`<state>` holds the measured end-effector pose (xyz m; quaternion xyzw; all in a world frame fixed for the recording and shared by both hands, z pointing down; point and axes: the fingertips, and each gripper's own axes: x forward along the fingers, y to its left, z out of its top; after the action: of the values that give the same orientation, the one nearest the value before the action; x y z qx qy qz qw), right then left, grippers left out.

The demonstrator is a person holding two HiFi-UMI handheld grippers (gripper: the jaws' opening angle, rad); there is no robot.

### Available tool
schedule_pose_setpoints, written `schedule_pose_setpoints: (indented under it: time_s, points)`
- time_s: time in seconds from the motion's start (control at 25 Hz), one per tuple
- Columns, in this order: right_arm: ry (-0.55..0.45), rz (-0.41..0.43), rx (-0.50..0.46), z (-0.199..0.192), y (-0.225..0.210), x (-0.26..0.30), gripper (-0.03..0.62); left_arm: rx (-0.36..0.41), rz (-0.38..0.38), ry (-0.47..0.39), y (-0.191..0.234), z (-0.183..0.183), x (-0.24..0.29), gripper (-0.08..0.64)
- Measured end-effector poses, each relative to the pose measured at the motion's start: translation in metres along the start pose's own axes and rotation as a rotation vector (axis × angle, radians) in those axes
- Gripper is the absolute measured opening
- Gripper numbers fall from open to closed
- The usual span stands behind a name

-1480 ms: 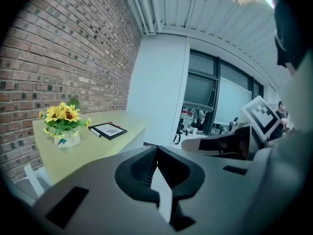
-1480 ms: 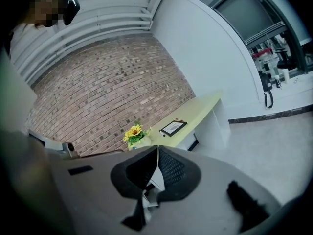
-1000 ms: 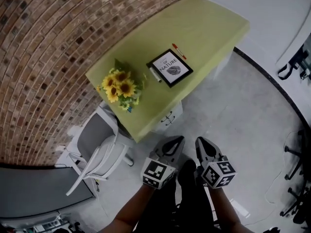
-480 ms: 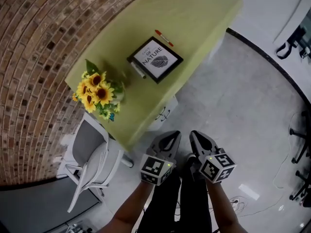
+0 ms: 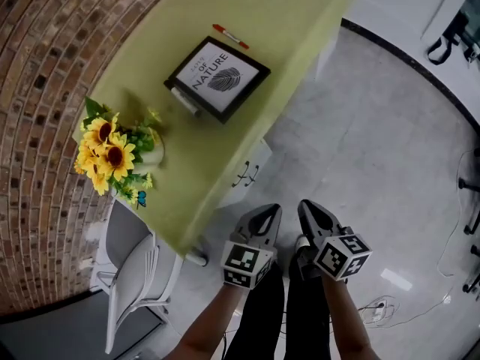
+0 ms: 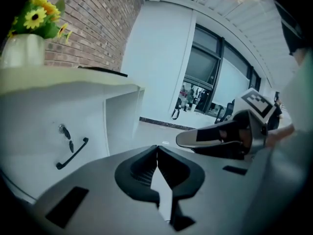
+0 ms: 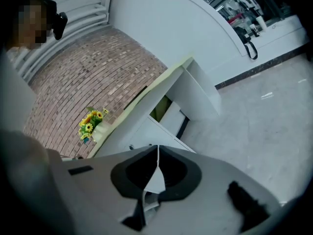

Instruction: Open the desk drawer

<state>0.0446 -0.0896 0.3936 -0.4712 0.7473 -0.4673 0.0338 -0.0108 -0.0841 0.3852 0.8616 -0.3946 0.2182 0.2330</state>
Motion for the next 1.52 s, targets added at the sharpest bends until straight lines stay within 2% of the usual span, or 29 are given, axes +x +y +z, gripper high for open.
schedule_pose_setpoints:
  time_s: [0.16,0.4,0.68,0.84,1.0,1.24,1.44,1.52]
  points:
    - [-0.026,0.030,0.022,-0.021,-0.023,0.023,0.012,0.009,-0.002,-0.017,0.013,-0.032,0.023,0.011]
    - [-0.032,0.111,0.162,-0.067,-0.062,0.060,0.012,-0.001,0.009,-0.004,0.040,-0.092,0.057,0.011]
    - [-0.031,0.080,0.116,-0.107,-0.111,0.097,0.014,-0.010,0.048,0.034,0.073,-0.158,0.093,0.011]
    - [-0.042,0.080,0.146,-0.127,-0.136,0.123,0.012,-0.017,0.066,0.052,0.093,-0.190,0.111,0.010]
    - [-0.041,0.115,0.183,-0.140,-0.150,0.152,0.014,0.019,0.088,0.085,0.114,-0.220,0.131,0.010]
    - [0.045,0.121,0.199,-0.180,-0.184,0.195,0.014,-0.012,0.129,0.095,0.144,-0.259,0.154,0.011]
    - [0.079,0.134,0.201,-0.197,-0.215,0.231,0.017,-0.021,0.174,0.111,0.172,-0.288,0.172,0.009]
    - [0.096,0.141,0.205,-0.205,-0.224,0.247,0.062,-0.031,0.185,0.113,0.182,-0.300,0.179,0.010]
